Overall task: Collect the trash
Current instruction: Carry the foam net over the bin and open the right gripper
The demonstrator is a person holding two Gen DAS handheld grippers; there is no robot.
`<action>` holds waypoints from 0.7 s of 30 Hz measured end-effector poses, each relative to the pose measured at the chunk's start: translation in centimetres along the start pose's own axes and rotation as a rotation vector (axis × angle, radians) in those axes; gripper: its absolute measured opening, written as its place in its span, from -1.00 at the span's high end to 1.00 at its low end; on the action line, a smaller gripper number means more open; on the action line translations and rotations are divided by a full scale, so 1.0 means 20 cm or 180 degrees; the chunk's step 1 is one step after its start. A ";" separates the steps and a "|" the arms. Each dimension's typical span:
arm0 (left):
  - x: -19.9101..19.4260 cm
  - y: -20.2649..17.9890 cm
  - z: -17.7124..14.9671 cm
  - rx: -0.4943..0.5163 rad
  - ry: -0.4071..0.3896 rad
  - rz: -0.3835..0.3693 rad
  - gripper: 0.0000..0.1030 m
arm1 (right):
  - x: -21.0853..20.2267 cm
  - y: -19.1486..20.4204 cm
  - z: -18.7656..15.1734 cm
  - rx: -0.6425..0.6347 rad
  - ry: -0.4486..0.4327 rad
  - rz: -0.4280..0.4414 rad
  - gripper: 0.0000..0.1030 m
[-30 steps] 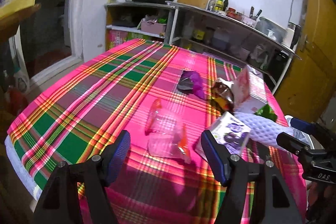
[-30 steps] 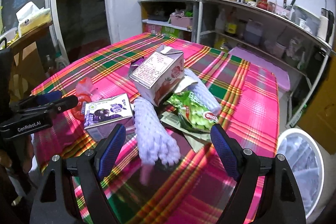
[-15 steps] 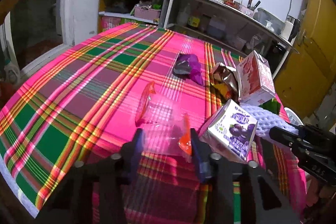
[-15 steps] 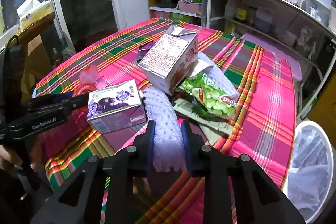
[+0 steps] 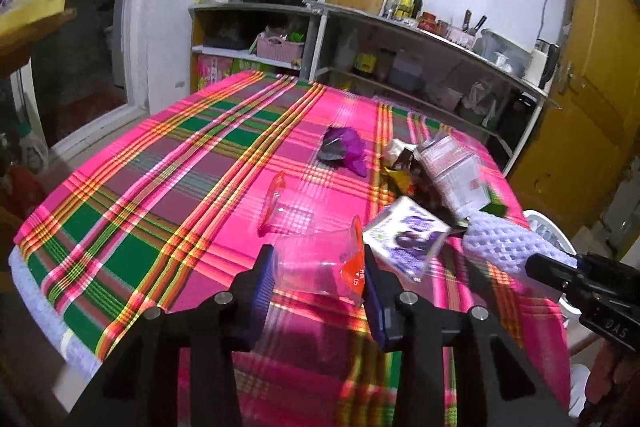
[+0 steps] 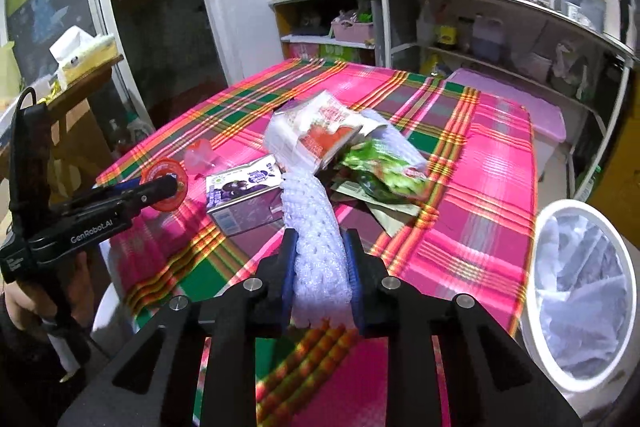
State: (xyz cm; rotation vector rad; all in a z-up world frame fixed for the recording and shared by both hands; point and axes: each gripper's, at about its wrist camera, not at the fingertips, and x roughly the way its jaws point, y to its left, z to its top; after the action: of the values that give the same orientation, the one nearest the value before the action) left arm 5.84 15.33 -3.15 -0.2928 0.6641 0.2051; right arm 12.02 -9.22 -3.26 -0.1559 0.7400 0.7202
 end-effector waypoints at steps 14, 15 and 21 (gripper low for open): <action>-0.13 -0.44 0.01 0.0467 -0.0086 -0.0465 0.21 | -0.31 -0.25 -0.11 0.0439 -0.0304 -0.0258 0.54; -0.12 -0.48 0.01 0.0518 -0.0075 -0.0513 0.21 | -0.33 -0.29 -0.12 0.0484 -0.0318 -0.0305 0.54; -0.07 -0.72 -0.01 0.0771 -0.0007 -0.0775 0.21 | -0.41 -0.50 -0.20 0.0743 -0.0358 -0.0565 0.54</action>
State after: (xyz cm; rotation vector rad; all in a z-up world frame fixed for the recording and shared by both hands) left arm 8.73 1.58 0.40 -0.1385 0.6379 -0.1077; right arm 12.09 -22.77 -1.84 0.0315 0.6875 0.4657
